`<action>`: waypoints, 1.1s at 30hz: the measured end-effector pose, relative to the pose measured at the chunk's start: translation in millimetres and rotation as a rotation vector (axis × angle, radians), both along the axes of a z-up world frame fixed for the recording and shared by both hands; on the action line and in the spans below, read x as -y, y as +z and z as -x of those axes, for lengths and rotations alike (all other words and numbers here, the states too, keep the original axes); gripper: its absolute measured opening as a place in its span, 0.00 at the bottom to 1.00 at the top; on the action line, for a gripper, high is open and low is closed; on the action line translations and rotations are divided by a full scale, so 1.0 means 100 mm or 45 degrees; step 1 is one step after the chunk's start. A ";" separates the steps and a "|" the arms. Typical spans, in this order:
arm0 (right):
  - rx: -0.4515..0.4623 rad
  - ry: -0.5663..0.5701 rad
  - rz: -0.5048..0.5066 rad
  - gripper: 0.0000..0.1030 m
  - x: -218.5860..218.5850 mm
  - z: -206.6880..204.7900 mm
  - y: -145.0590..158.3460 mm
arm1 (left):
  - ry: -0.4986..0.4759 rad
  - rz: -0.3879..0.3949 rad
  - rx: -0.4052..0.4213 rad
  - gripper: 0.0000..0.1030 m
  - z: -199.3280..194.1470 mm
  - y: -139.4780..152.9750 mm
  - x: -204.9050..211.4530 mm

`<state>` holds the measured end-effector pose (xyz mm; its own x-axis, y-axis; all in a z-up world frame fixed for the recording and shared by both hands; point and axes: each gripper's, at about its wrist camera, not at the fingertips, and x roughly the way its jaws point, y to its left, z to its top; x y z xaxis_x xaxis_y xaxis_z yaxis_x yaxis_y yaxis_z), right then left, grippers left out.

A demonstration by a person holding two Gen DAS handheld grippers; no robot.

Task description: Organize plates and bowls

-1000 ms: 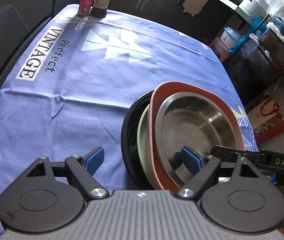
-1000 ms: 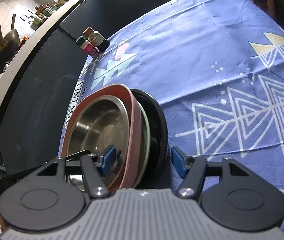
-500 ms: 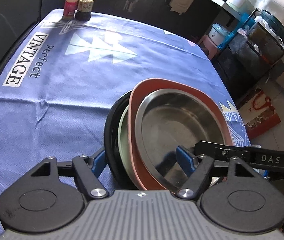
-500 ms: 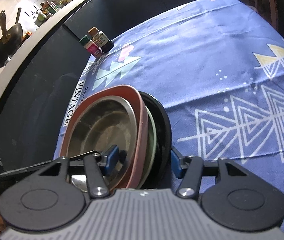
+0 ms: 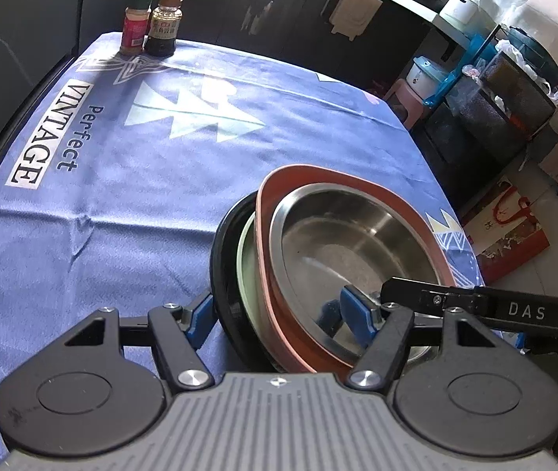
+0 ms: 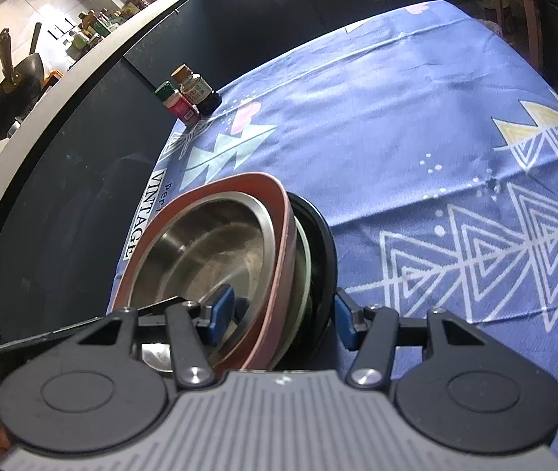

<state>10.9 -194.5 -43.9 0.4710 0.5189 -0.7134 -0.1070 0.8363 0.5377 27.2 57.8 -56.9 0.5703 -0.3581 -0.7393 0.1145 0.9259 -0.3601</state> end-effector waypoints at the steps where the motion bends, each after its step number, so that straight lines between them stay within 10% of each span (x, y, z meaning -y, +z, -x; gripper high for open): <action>1: 0.001 0.000 0.001 0.50 0.00 0.00 0.00 | 0.000 -0.001 0.001 0.62 0.00 0.00 0.00; 33: 0.173 0.006 0.032 0.50 -0.05 -0.24 0.24 | 0.033 0.009 0.122 0.62 -0.24 0.23 0.03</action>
<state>35.0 -189.4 -20.0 0.5620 0.5039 -0.6559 -0.1812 0.8488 0.4968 51.3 54.5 -33.8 0.6473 -0.3472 -0.6786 0.1248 0.9265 -0.3550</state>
